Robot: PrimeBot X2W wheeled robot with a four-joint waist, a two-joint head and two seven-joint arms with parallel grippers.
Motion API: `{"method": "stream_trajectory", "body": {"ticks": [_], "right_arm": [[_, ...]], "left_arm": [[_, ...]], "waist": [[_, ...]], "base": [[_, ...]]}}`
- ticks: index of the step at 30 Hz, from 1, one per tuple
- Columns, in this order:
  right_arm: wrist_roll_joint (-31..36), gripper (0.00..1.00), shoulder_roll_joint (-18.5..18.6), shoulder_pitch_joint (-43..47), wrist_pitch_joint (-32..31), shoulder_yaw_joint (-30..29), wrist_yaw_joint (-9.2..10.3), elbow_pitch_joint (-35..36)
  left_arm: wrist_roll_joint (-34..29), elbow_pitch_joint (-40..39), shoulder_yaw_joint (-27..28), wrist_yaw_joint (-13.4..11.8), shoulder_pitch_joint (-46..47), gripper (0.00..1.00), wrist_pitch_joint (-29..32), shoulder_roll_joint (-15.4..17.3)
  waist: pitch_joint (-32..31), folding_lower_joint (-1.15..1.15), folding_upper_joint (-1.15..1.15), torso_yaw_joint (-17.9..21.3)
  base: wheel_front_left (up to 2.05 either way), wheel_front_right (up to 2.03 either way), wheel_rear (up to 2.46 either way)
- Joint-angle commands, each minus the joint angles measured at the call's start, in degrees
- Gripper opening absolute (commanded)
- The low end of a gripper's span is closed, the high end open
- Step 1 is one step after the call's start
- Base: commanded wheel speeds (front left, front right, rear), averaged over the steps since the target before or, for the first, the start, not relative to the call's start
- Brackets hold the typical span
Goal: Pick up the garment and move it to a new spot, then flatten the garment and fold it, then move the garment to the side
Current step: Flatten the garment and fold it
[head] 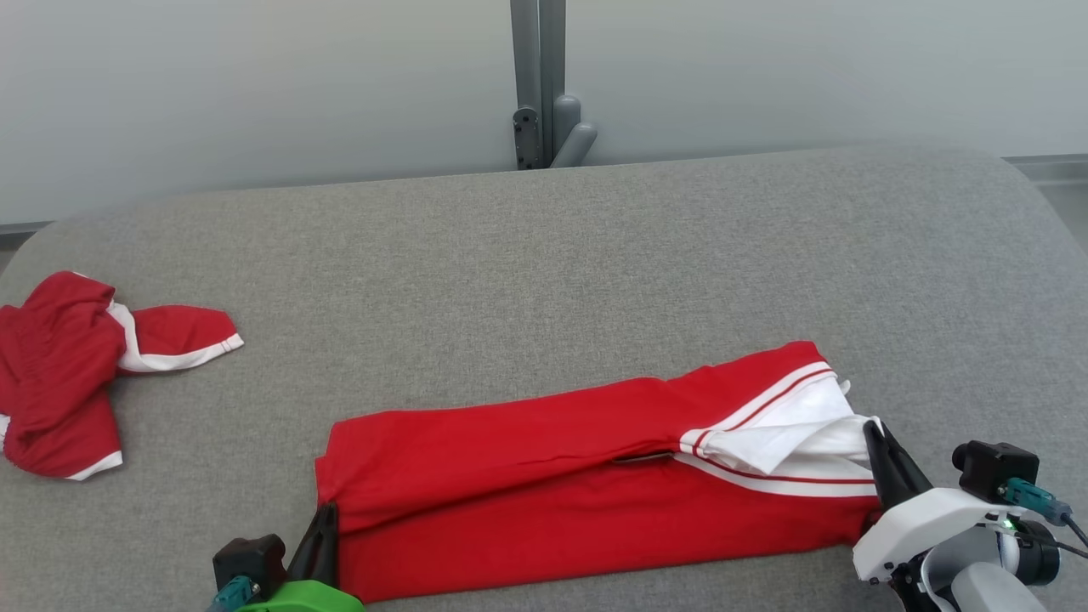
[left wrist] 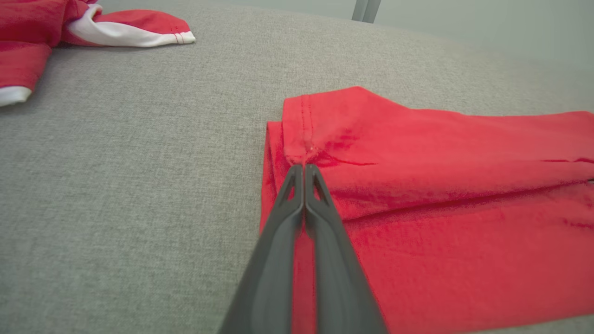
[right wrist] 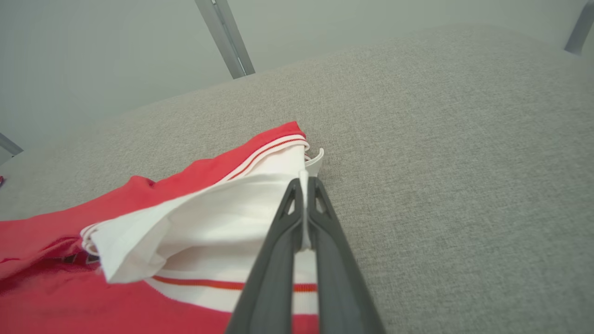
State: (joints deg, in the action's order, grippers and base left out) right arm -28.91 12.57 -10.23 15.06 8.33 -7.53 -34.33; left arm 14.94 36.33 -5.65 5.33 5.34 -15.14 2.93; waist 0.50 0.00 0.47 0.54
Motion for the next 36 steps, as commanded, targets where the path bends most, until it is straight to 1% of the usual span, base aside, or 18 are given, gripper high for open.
{"method": "stream_trajectory", "body": {"ticks": [1,5,6,7,8,16,21,23,24,25,29,36], "right_arm": [[0.65,0.0,-0.3,0.81,0.14,-0.93,0.08,0.24],[1.7,0.0,-0.86,1.87,0.14,-2.83,0.08,0.03],[1.98,0.04,-0.94,2.27,0.14,-3.14,0.09,-0.99],[2.22,0.65,-1.05,2.42,0.14,-3.13,0.08,-1.97],[2.51,1.0,-1.08,1.9,0.14,-3.5,0.08,-2.08],[5.02,1.0,-1.99,1.49,0.14,-7.36,0.08,1.74],[6.15,1.0,-2.57,0.19,0.14,-7.08,0.08,1.87],[6.83,1.0,-2.48,-0.13,0.14,-6.53,0.08,0.13],[7.3,1.0,-2.35,-0.91,0.02,-6.22,0.08,-2.23],[7.3,1.0,-2.35,-0.91,0.02,-6.22,0.08,-2.23],[8.0,1.0,-2.38,-2.96,-1.99,-4.87,0.08,-7.08],[6.14,1.0,-2.58,-6.74,-4.53,-2.89,0.08,-13.48]], "left_arm": [[0.32,-0.24,0.5,-0.41,-0.8,0.0,0.01,0.09],[0.52,0.01,1.3,-0.59,-1.75,0.0,0.02,0.06],[0.57,0.1,1.41,-0.64,-1.72,0.0,0.02,0.06],[0.64,-0.06,1.62,-0.85,-1.6,0.45,0.01,0.07],[0.56,-0.28,1.71,-0.97,-1.59,1.0,0.01,0.07],[-2.96,-7.09,3.28,-4.16,-4.03,1.0,0.02,0.07],[-4.27,-9.53,3.16,-4.73,-5.04,1.0,0.02,0.06],[-4.57,-9.86,2.81,-4.73,-4.92,1.0,0.02,0.05],[-4.97,-10.24,2.48,-4.88,-4.8,1.0,0.01,0.06],[-4.97,-10.24,2.48,-4.88,-4.8,1.0,0.01,0.06],[-5.11,-10.69,2.03,-5.03,-4.88,1.0,0.02,0.05],[-5.48,-10.69,2.07,-4.76,-3.97,1.0,0.02,0.05]], "waist": [[-0.11,0.0,-0.47,0.02],[-0.33,0.0,-0.47,-0.06],[-0.39,0.0,-0.47,-0.1],[-0.45,0.0,-0.47,-0.12],[-0.48,0.0,-0.47,-0.16],[-0.02,0.0,-0.47,-0.63],[0.55,0.0,-0.47,-1.59],[0.9,0.0,-0.47,-2.22],[1.18,0.0,-0.47,-2.94],[1.18,0.0,-0.47,-2.94],[1.91,0.0,-0.47,-4.21],[3.63,0.0,-0.47,-5.73]], "base": [[0.0,0.0,0.0],[0.0,0.0,0.0],[0.0,0.0,0.0],[0.0,0.0,0.0],[0.0,0.0,0.0],[0.0,0.0,0.0],[0.0,0.0,0.0],[0.0,0.0,0.0],[0.0,0.0,0.0],[0.0,0.0,0.0],[0.0,0.0,0.0],[0.0,0.0,0.0]]}}
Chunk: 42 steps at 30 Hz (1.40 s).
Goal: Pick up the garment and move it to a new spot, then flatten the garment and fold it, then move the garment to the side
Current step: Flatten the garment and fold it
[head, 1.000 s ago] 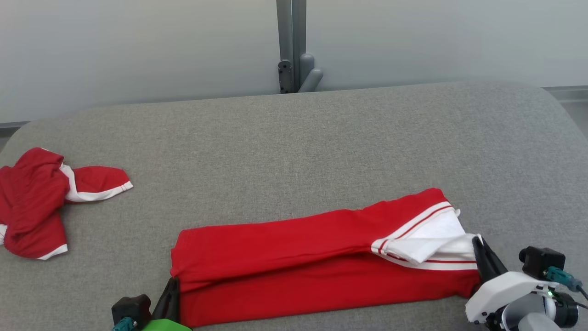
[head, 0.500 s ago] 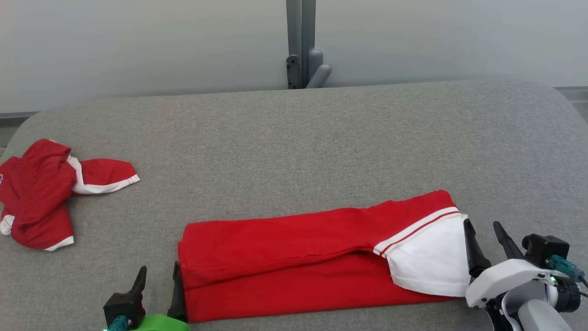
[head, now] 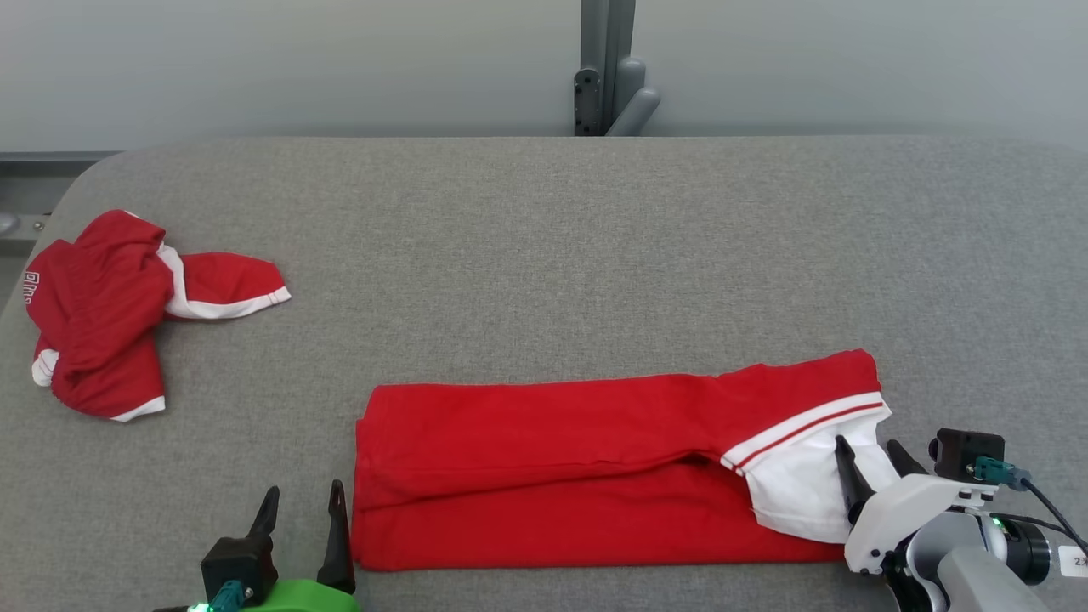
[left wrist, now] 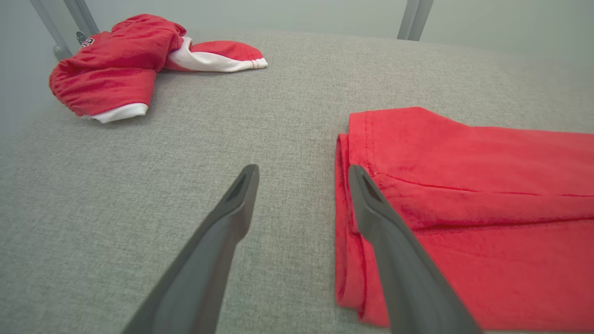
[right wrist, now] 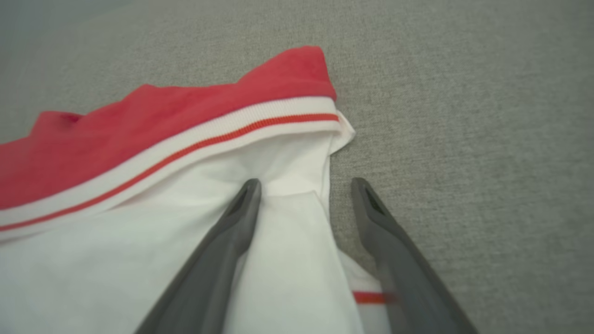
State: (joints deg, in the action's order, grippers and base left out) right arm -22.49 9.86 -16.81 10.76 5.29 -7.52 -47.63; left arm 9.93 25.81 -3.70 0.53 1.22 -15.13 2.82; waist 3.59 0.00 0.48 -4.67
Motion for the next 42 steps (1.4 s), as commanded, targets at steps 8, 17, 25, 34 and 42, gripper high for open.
{"method": "stream_trajectory", "body": {"ticks": [8,17,25,34,42], "right_arm": [[-4.34,0.51,-1.21,-0.85,-3.26,3.44,0.01,-5.56],[-8.96,0.0,1.54,-1.43,-1.38,6.89,0.15,-6.99],[-8.5,0.0,5.4,-4.6,4.22,-1.01,0.14,-8.98],[-0.64,0.0,4.41,-3.12,4.44,-13.26,0.07,-2.12],[-0.04,0.0,-0.58,1.19,4.42,-5.29,0.06,8.04]], "left_arm": [[-0.78,0.34,-0.17,0.38,0.85,1.0,0.01,0.16],[-0.88,1.16,-0.87,0.59,1.0,1.0,0.0,0.16],[-0.54,0.92,-0.8,0.83,0.99,1.0,0.0,0.16],[0.55,1.22,-1.91,1.04,1.13,1.0,0.01,0.16],[1.68,0.92,-3.15,0.81,0.6,1.0,0.0,0.17]], "waist": [[1.48,0.0,-0.48,-1.67],[1.5,0.0,-0.48,-1.72],[1.86,0.0,-0.48,-1.23],[2.13,0.0,-0.48,0.15],[0.44,0.0,-0.48,1.76]], "base": [[0.0,0.0,0.0],[0.0,0.0,0.0],[0.0,0.0,0.0],[0.0,0.0,0.0],[0.0,0.0,0.0]]}}
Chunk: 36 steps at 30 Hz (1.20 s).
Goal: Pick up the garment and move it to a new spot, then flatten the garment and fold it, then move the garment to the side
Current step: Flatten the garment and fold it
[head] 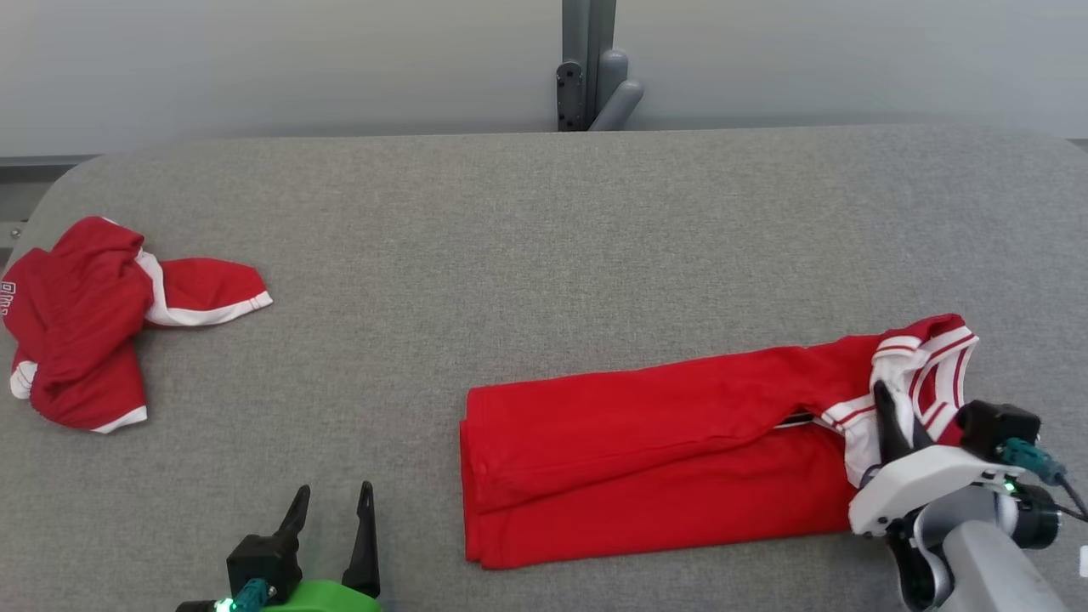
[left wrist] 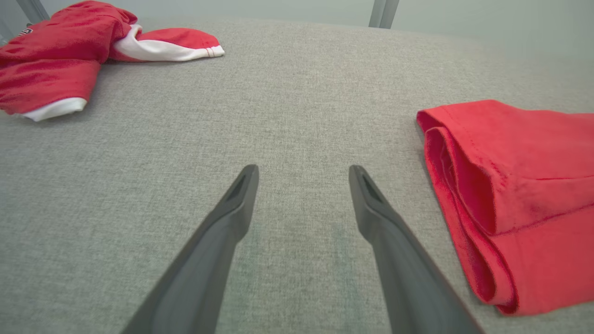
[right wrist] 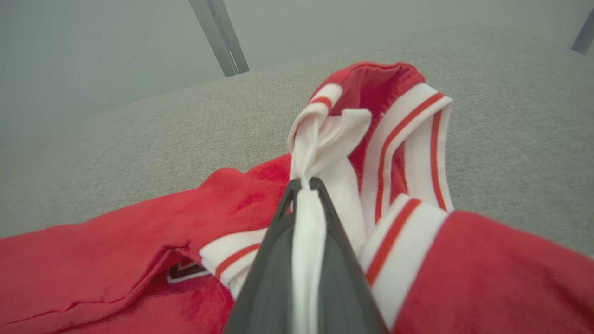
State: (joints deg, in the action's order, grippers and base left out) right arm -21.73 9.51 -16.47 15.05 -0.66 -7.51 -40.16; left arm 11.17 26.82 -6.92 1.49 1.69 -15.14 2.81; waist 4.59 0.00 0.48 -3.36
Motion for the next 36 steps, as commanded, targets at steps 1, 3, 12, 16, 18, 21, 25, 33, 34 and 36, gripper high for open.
{"method": "stream_trajectory", "body": {"ticks": [1,3,12,16,18,21,25,33,34,36], "right_arm": [[-1.41,0.0,-0.37,1.42,0.14,2.38,0.05,1.54],[-3.03,0.0,-0.83,2.48,0.1,6.04,0.05,3.67],[-8.44,0.0,-2.72,3.6,-2.89,21.42,0.04,11.04],[-8.91,0.0,-3.74,1.63,-3.96,26.61,0.04,11.02],[-8.96,0.0,-4.36,0.57,-4.4,29.08,0.04,10.41],[-8.92,0.0,-4.84,-1.38,-4.85,32.1,0.04,8.9],[-9.49,0.0,-5.87,-3.82,-5.23,34.99,0.04,5.73],[-12.13,1.0,-6.44,-6.78,-2.98,39.02,0.04,3.48],[-12.64,1.0,-6.42,-7.04,-2.4,39.38,0.04,3.75],[-13.96,1.0,-6.43,-7.52,-0.94,40.28,0.04,5.39]], "left_arm": [[0.56,-0.18,-0.18,-0.1,0.06,1.0,0.02,0.17],[1.0,-0.28,-0.81,-0.02,-0.11,1.0,0.02,0.18],[1.49,-0.22,-3.67,0.45,0.62,1.0,0.02,0.18],[1.66,0.14,-4.78,0.48,1.2,1.0,0.01,0.18],[1.67,0.3,-5.14,0.44,1.26,1.0,0.02,0.17],[1.63,0.46,-5.34,0.46,1.31,1.0,0.02,0.17],[1.94,0.54,-5.9,0.6,1.42,1.0,0.02,0.17],[2.72,0.26,-6.6,-0.13,1.55,1.0,0.01,0.16],[2.71,0.25,-6.42,-0.21,1.47,1.0,0.02,0.17],[2.72,0.13,-5.89,-0.44,1.16,1.0,0.01,0.16]], "waist": [[-0.73,0.0,-0.48,0.55],[-1.11,0.0,-0.48,0.63],[-0.57,0.0,-0.48,-2.55],[0.13,0.0,-0.48,-5.77],[0.35,0.0,-0.48,-7.4],[0.75,0.0,-0.48,-9.65],[1.21,0.0,-0.48,-12.17],[1.56,0.0,-0.48,-13.17],[1.46,0.0,-0.48,-12.81],[0.88,0.0,-0.48,-11.29]], "base": [[0.0,0.0,0.0],[0.0,0.0,0.0],[0.0,0.0,0.0],[0.0,0.0,0.0],[0.0,0.0,0.0],[0.0,0.0,0.0],[0.0,0.0,0.0],[0.0,0.0,0.0],[0.0,0.0,0.0],[0.0,0.0,0.0]]}}
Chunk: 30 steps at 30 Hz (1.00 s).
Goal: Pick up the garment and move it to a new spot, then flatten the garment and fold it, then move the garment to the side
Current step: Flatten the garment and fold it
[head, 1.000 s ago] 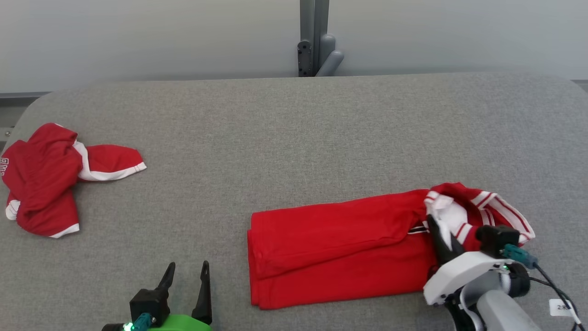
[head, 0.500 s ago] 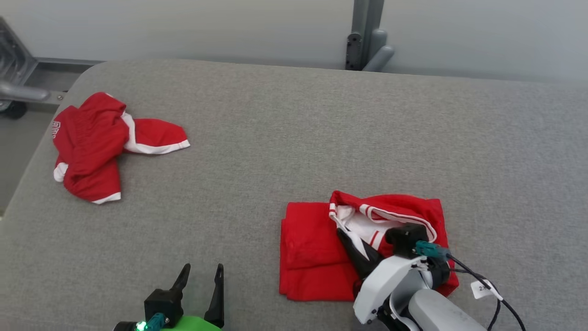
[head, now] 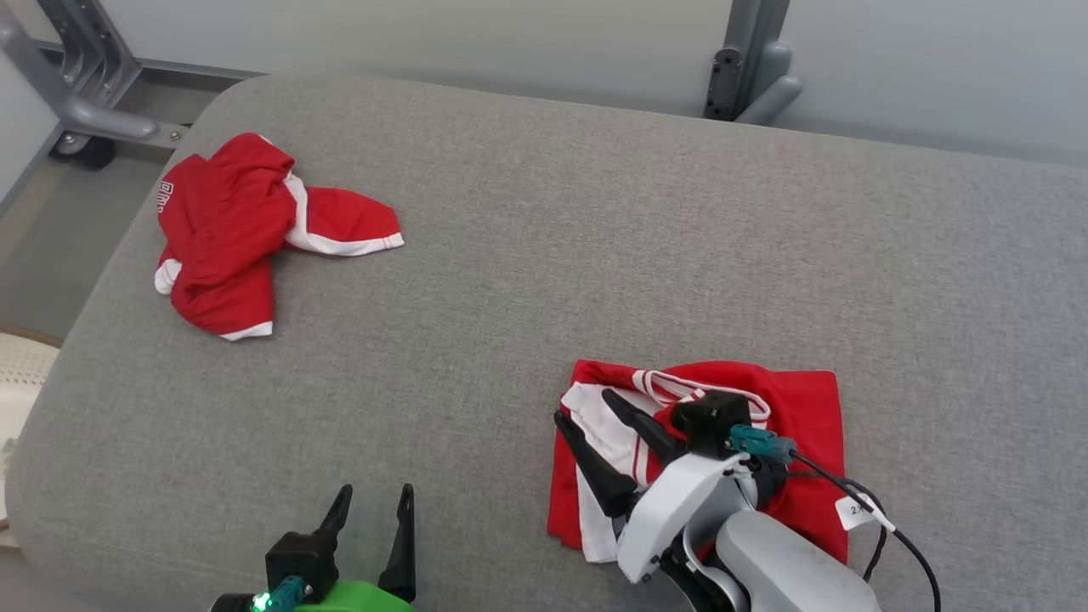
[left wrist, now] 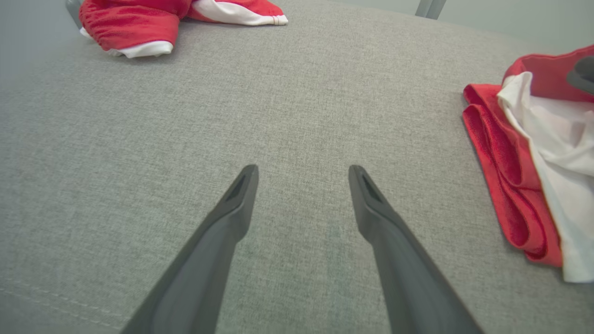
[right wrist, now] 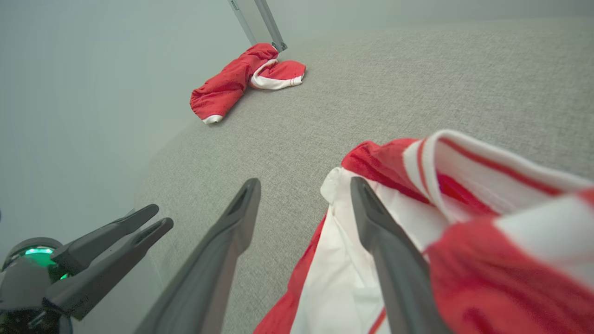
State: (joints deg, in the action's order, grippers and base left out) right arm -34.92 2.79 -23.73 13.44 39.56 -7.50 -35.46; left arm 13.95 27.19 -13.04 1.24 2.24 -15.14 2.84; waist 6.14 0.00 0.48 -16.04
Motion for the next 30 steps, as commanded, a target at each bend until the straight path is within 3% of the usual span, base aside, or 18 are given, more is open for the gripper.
{"method": "stream_trajectory", "body": {"ticks": [1,6,13,22,30], "right_arm": [[-0.76,1.0,0.3,-0.25,0.66,0.06,0.03,0.68],[-2.19,1.0,0.41,0.11,1.76,-0.78,0.03,6.61],[2.04,1.0,2.28,5.48,1.72,-11.88,0.03,17.07],[9.1,1.0,3.55,13.58,1.74,-23.05,0.03,17.28],[12.45,1.0,2.92,19.4,1.75,-27.24,0.03,16.15]], "left_arm": [[-0.06,-0.23,0.23,-0.19,0.61,1.0,0.01,0.13],[-0.72,-0.35,1.14,0.12,0.13,1.0,0.02,0.13],[-1.5,-0.54,2.63,0.05,-1.32,1.0,0.02,0.14],[-1.82,-0.72,4.38,0.0,-2.96,1.0,0.01,0.13],[-1.93,-1.82,5.05,0.02,-3.81,1.0,0.02,0.14]], "waist": [[-0.67,0.0,-0.48,1.39],[-2.07,0.0,-0.48,4.49],[-4.69,0.0,-0.48,8.37],[-6.75,0.0,-0.48,11.75],[-6.59,0.0,-0.48,13.11]], "base": [[0.0,0.0,0.0],[0.0,0.0,0.0],[0.0,0.0,0.0],[0.0,0.0,0.0],[0.0,0.0,0.0]]}}
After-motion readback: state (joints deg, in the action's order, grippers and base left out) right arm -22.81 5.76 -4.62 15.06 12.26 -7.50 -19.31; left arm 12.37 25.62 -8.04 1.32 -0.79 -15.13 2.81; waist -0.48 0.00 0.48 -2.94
